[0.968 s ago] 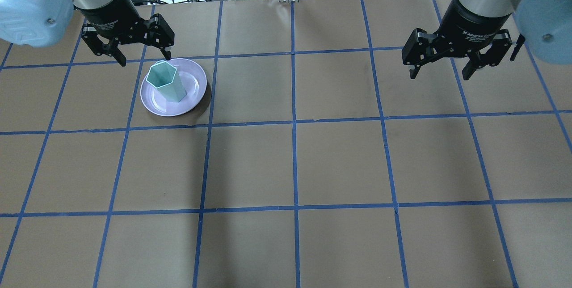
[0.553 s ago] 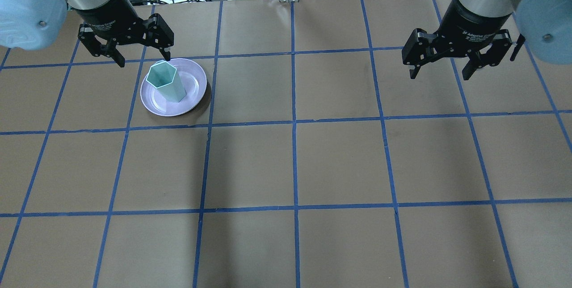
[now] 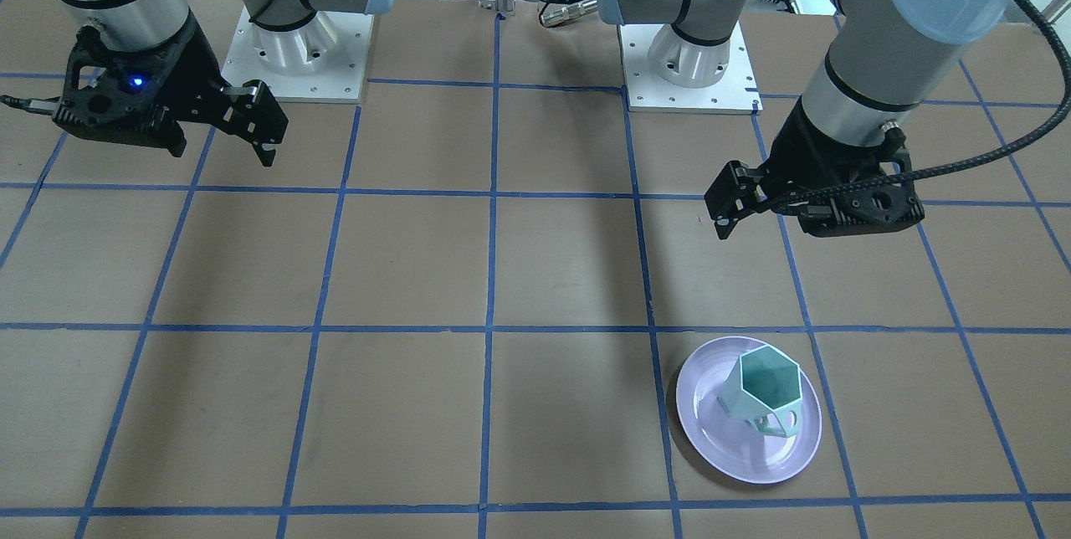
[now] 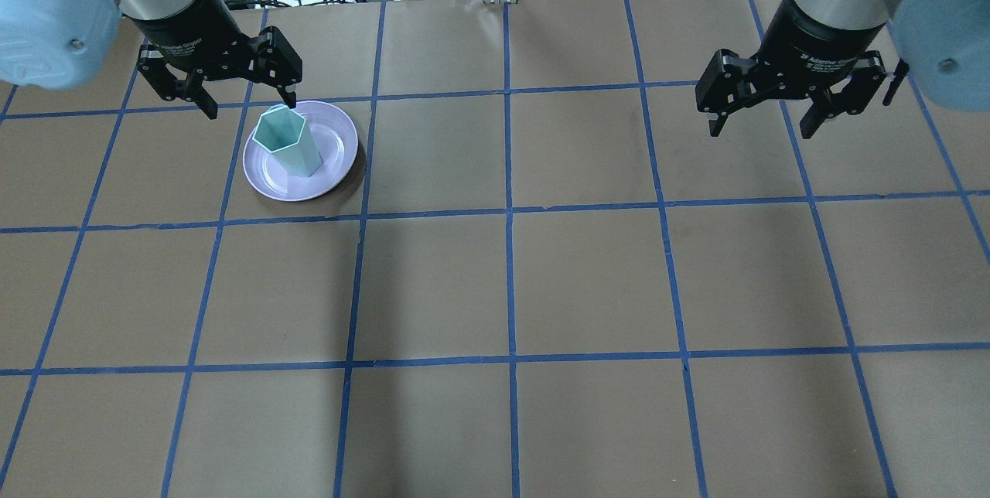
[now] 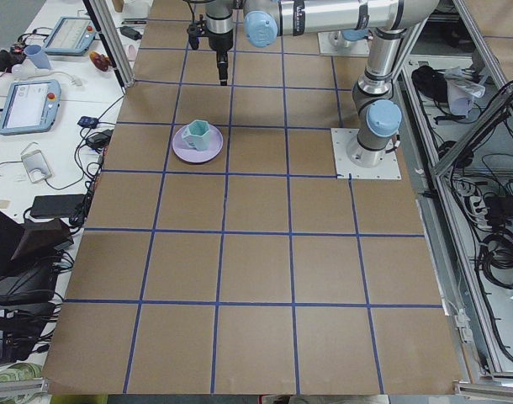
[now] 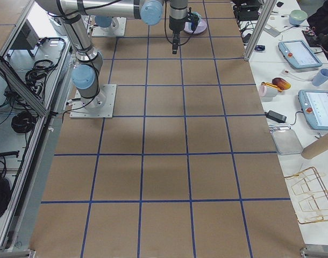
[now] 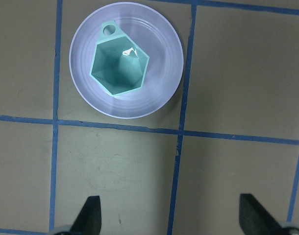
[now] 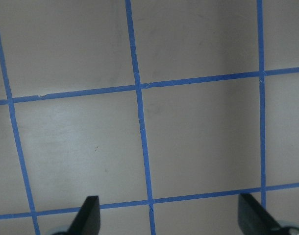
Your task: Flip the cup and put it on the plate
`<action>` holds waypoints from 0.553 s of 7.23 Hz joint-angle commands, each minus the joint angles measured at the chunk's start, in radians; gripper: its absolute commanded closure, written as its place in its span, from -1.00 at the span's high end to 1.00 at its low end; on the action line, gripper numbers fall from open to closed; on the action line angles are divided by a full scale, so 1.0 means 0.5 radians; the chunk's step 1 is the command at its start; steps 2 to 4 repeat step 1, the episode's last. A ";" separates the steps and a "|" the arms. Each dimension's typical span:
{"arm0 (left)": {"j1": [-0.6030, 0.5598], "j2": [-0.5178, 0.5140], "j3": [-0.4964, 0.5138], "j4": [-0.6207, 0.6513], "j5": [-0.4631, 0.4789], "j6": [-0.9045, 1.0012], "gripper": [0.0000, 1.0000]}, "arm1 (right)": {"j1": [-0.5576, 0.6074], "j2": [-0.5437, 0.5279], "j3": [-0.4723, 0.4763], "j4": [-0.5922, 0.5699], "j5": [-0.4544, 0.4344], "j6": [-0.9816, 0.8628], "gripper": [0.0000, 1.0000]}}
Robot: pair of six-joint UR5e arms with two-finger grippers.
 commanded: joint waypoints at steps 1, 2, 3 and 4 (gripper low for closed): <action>0.003 0.000 -0.001 0.000 0.002 0.000 1.00 | 0.000 0.000 0.000 0.000 0.000 0.000 1.00; 0.003 0.000 -0.001 0.000 0.002 0.000 1.00 | 0.000 0.000 0.000 0.000 0.000 0.000 1.00; 0.003 0.000 -0.001 0.000 0.002 0.000 1.00 | 0.000 0.000 0.000 0.000 0.000 0.000 1.00; 0.003 0.000 -0.001 0.000 0.002 0.000 1.00 | 0.000 0.000 0.000 0.000 0.000 0.000 1.00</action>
